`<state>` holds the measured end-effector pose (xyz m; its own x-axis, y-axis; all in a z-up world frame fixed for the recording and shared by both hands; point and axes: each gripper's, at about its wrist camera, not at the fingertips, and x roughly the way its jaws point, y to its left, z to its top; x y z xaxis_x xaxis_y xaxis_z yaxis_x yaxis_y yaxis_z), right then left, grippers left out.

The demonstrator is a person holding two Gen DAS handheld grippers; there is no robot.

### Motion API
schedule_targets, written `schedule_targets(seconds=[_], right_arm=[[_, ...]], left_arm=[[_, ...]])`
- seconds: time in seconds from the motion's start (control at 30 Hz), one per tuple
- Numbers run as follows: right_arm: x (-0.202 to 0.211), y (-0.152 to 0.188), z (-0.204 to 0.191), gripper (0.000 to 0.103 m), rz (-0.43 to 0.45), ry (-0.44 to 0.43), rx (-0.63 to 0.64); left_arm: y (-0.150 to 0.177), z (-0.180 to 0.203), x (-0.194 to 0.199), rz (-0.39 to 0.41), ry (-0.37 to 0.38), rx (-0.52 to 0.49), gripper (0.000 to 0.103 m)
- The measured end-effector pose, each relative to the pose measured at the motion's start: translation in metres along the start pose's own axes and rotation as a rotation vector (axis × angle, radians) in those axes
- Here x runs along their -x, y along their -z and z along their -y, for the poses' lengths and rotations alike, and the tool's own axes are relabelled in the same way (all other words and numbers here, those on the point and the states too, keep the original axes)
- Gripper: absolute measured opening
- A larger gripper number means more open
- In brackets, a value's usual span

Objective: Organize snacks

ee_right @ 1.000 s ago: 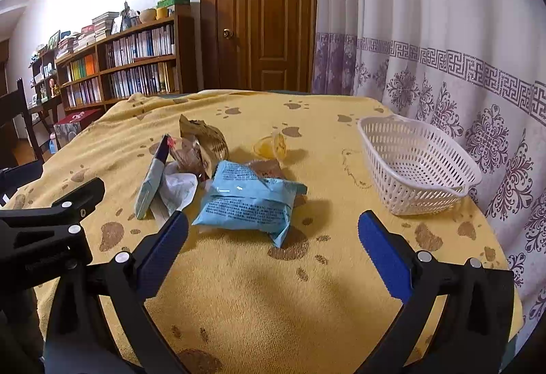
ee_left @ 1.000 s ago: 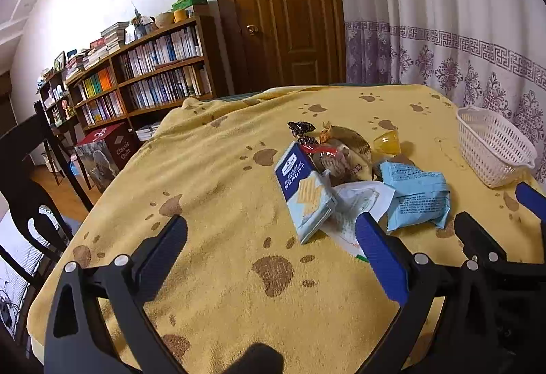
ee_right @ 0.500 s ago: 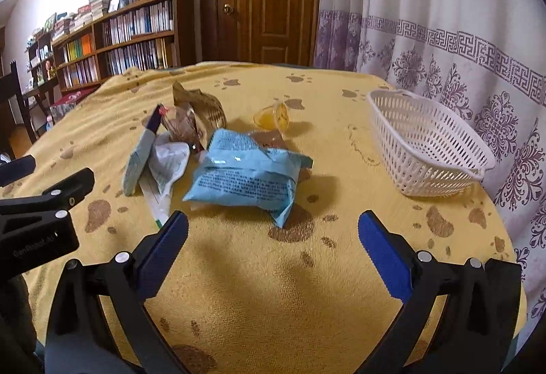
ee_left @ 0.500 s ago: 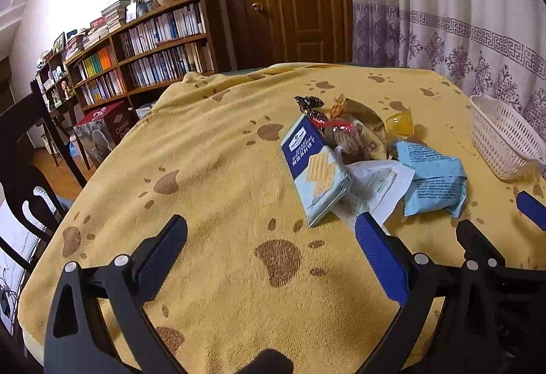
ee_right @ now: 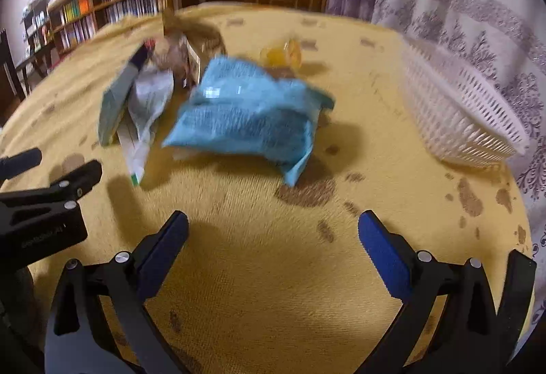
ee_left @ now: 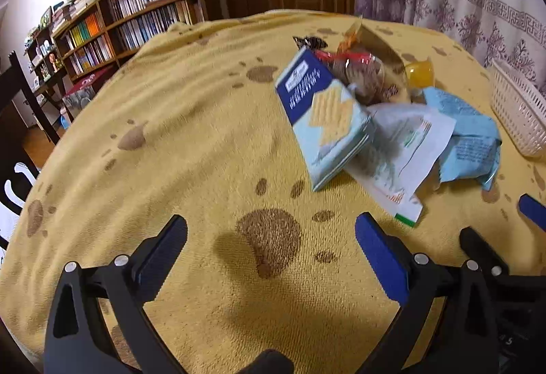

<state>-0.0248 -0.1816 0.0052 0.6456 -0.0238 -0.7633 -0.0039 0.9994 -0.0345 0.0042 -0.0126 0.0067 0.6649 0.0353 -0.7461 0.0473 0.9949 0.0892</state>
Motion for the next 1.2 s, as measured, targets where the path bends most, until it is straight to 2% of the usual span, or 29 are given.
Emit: schedule_targets(seconds=[0.1, 0.23, 1.2], right_arm=[[-0.0042, 0.0001, 0.0075, 0.101, -0.022, -0.043, -0.045], [-0.0046, 0.0003, 0.0075, 0.101, -0.024, -0.043, -0.041], [-0.0049, -0.0020, 0.0104, 0.101, -0.038, -0.068, -0.011]], left_arm=[[-0.0001, -0.0024, -0.0055, -0.021, 0.018, 0.008, 0.098], [-0.0002, -0.0055, -0.0116, -0.052, 0.043, 0.029, 0.098], [0.0028, -0.0033, -0.0109, -0.050, 0.038, 0.056, 0.098]])
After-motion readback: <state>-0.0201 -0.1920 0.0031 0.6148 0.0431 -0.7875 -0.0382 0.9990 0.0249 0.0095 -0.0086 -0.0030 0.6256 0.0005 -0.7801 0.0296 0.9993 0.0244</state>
